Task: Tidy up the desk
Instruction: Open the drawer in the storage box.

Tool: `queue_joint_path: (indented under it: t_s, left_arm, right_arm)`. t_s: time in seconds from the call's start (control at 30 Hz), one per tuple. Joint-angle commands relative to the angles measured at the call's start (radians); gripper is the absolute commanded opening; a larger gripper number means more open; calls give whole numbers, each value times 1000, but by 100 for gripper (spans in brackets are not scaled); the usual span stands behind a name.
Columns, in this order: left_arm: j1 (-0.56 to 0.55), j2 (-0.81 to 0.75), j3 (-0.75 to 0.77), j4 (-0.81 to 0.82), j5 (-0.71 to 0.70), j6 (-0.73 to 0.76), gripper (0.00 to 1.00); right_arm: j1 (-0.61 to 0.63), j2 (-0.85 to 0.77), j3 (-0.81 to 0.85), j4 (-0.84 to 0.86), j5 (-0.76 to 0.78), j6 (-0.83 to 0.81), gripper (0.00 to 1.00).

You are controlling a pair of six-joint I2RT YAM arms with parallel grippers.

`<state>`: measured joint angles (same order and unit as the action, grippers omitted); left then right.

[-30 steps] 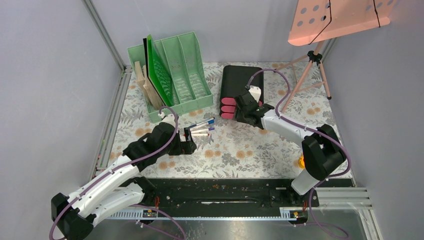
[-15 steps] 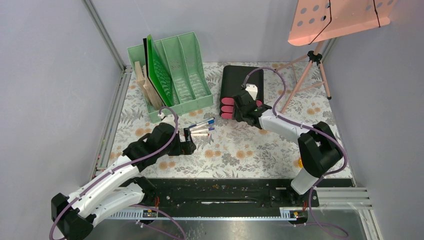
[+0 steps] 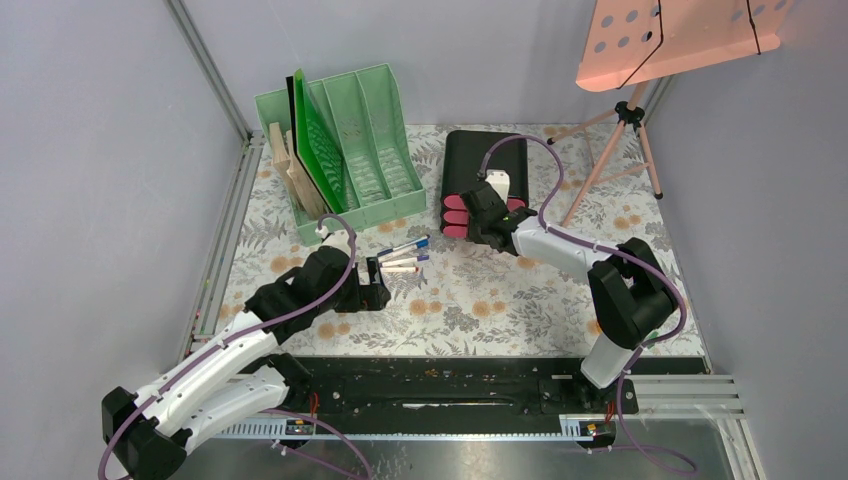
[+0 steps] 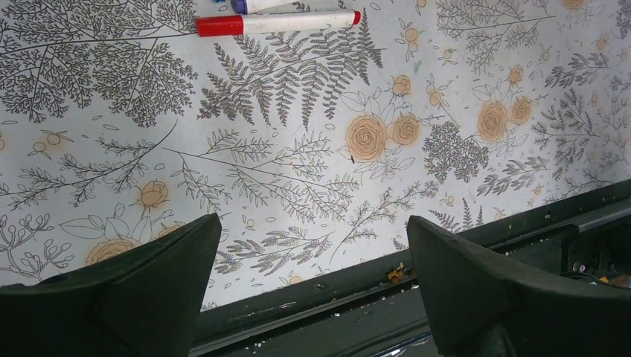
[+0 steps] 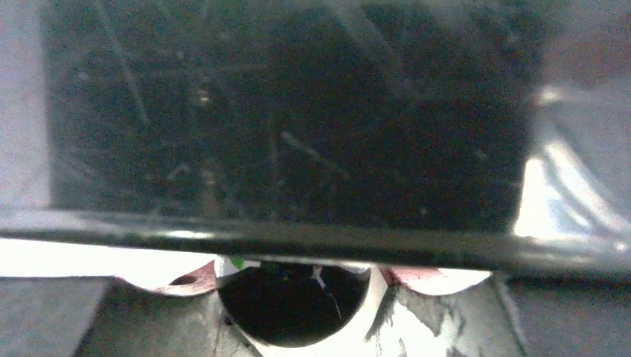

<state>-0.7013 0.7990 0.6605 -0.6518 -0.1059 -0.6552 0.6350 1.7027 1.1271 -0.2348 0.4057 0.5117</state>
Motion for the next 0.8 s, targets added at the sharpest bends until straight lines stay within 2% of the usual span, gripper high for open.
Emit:
queue_joint_path:
  t_s: [0.0, 0.1, 0.23, 0.6, 0.7, 0.77]
  left_arm:
    - [3, -6, 22, 16, -23, 14, 99]
    - [2, -4, 22, 17, -22, 14, 99]
    - [2, 4, 24, 18, -21, 17, 99]
    - [2, 36, 30, 30, -12, 26, 99]
    - [3, 42, 30, 32, -9, 26, 99]
    - [3, 45, 30, 32, -8, 26, 99]
  right_arm:
    - [-3, -10, 59, 8, 79, -21, 49]
    - [-3, -14, 62, 9, 80, -29, 61]
    - [-4, -18, 65, 10, 87, -32, 66]
    - [-3, 19, 114, -13, 112, -35, 56]
    - [-3, 33, 121, -16, 111, -38, 48]
    - [-4, 44, 128, -25, 110, -37, 46]
